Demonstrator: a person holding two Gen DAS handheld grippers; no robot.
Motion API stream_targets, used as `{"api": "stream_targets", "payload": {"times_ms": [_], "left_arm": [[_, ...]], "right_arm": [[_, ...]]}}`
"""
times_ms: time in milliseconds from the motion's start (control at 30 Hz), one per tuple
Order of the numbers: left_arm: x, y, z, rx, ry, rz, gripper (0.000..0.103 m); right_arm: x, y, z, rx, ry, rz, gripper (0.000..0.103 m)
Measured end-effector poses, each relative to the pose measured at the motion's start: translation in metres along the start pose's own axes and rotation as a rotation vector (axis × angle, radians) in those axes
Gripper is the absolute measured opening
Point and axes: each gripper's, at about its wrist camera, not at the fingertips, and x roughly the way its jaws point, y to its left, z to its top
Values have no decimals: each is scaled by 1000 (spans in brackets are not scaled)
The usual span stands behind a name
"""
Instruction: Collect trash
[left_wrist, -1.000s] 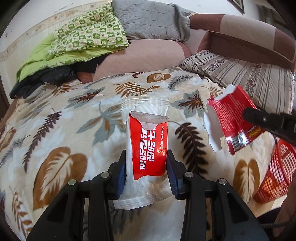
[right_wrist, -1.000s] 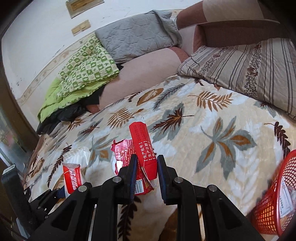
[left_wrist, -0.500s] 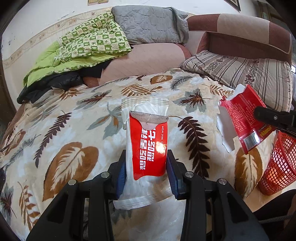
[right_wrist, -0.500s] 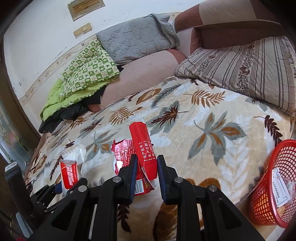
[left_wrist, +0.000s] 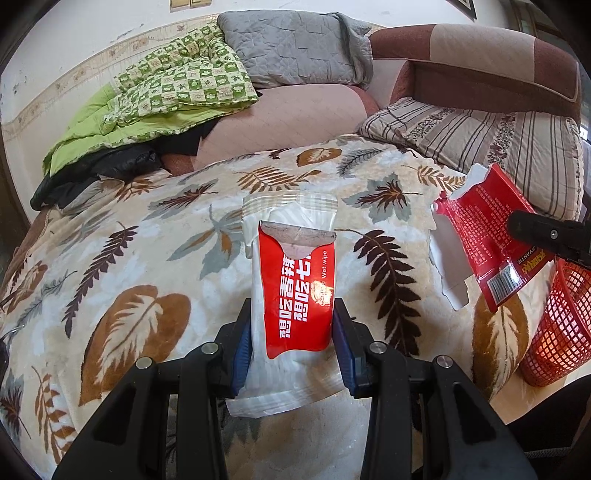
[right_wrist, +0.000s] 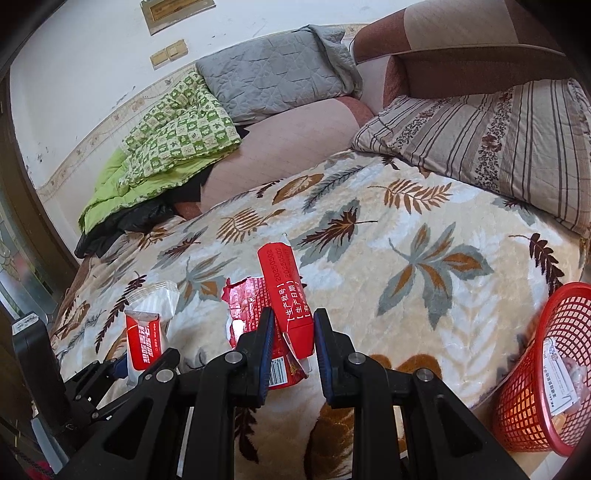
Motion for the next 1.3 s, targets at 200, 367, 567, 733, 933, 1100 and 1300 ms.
{"api": "stream_targets", "payload": {"times_ms": [200,367,567,733,933,1100,1300], "left_arm": [[4,-1,1,4,6,-6,38],[5,-2,0,7,6,-7,38],[6,-2,0,9,6,-6,38],[5,-2,0,14,3,-5,38],[5,-3,1,17,5,-10,38],[5,-6,1,25,11,-25,38],[1,-9,3,31,7,-48,38]], "right_arm": [[1,-1,0,6,1,1,23],[0,-1,0,4,1,2,23],[0,0,0,6,-2,0,23],[-2,-2,1,17,-7,1,23],[-8,-10,3,62,-21,12,23],[-18,-19,4,103,-34,18,23],[-45,-30,7,91,-78,-23,23]]}}
